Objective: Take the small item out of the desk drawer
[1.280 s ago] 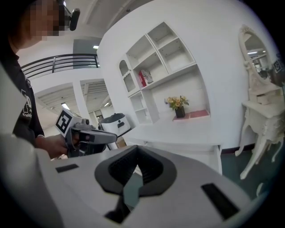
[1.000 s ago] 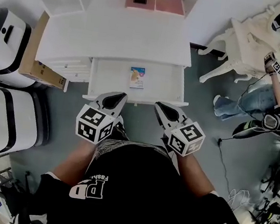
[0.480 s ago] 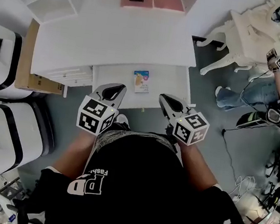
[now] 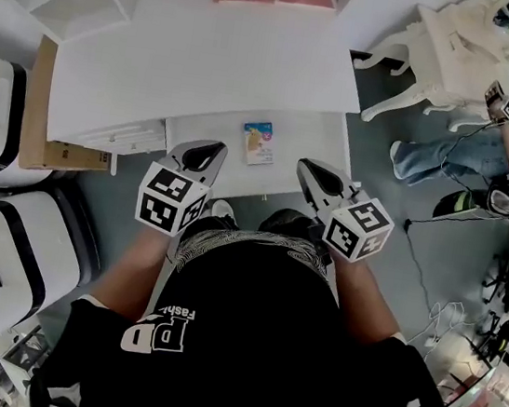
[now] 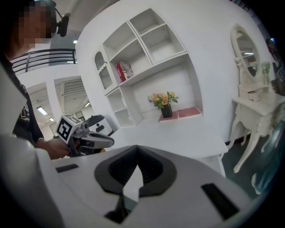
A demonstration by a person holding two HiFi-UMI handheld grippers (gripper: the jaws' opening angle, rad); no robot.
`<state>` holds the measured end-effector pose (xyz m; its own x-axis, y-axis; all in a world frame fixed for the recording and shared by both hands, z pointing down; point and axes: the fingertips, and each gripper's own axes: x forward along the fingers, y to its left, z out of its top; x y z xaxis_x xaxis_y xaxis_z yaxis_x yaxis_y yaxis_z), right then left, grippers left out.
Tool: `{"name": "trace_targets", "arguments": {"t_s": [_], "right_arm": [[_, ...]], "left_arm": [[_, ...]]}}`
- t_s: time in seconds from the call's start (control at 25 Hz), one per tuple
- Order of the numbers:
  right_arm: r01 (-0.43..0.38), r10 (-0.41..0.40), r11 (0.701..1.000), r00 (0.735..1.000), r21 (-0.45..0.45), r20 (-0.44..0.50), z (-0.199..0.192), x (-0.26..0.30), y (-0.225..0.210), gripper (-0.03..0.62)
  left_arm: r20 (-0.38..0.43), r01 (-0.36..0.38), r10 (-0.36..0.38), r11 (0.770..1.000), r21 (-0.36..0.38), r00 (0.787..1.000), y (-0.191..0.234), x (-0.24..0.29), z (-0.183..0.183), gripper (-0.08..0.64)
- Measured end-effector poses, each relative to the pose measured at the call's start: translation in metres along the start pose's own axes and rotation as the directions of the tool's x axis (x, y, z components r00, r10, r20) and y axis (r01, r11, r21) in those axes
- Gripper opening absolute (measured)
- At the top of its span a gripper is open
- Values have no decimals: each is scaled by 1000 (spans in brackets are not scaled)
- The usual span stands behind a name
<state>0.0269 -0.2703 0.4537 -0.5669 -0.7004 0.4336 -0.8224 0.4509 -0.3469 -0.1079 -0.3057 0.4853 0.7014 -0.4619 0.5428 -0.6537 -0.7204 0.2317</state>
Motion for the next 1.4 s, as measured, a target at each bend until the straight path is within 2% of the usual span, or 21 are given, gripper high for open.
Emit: {"name": "trace_targets", "arguments": {"t_s": [0.16,0.36,0.44,0.6,0.88,1.04,1.24,1.32,1.4], "right_arm": [[2,-2,1000,1000,-3,4,4,-2,-11,9],[-23,23,1000,1000,-19,4,10,0,-30,9],[-44,44,999,999,-16,1,12,-1,-39,9],[-120,120,991,993,60,4,19,-4,-57,9],[-182,183,983,982,33,-45,14,-3,-90,9],[-223,224,975,972,24,-64,10,-2,-104,9],[-251,252,968,964,21,-81,9,-5,-123,9],[-254,255,967,963,17,-87,8,-8,-132,9],[-255,256,967,962,19,-92,6,-11,-140,9]], "left_arm": [[-9,-1,1,1000,-11,1000,-5,8,-1,15],[-26,-43,42,998,-44,999,-6,21,-4,15],[-34,-66,64,996,-61,997,-8,31,-4,15],[-41,-114,110,989,-90,993,-11,53,3,15],[-133,-176,154,969,-174,979,-12,103,-16,17],[-203,-235,194,951,-202,960,-8,129,-36,54],[-284,-311,237,916,-254,929,5,156,-69,85],[-302,-341,254,896,-284,919,11,167,-80,103],[-309,-363,260,864,-348,915,17,176,-90,119]]}}
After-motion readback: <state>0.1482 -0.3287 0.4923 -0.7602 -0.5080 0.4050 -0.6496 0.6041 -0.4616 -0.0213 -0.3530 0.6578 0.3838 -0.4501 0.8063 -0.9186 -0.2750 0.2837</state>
